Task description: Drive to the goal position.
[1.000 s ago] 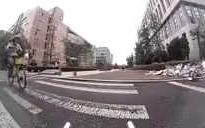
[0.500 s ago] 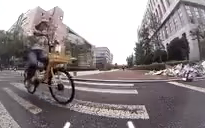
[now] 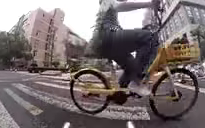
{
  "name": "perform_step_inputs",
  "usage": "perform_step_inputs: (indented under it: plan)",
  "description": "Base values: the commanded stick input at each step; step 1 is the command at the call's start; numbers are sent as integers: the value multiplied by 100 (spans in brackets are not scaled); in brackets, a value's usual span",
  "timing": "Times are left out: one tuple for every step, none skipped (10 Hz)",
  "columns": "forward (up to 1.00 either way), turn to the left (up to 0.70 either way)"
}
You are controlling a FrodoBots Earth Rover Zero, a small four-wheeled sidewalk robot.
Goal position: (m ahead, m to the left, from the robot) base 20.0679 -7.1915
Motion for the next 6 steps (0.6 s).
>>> perform_step_inputs:
  plan:
    - [45, -27]
    - [45, -27]
    - [45, -27]
    - [45, -27]
    - [45, -27]
    - [45, -27]
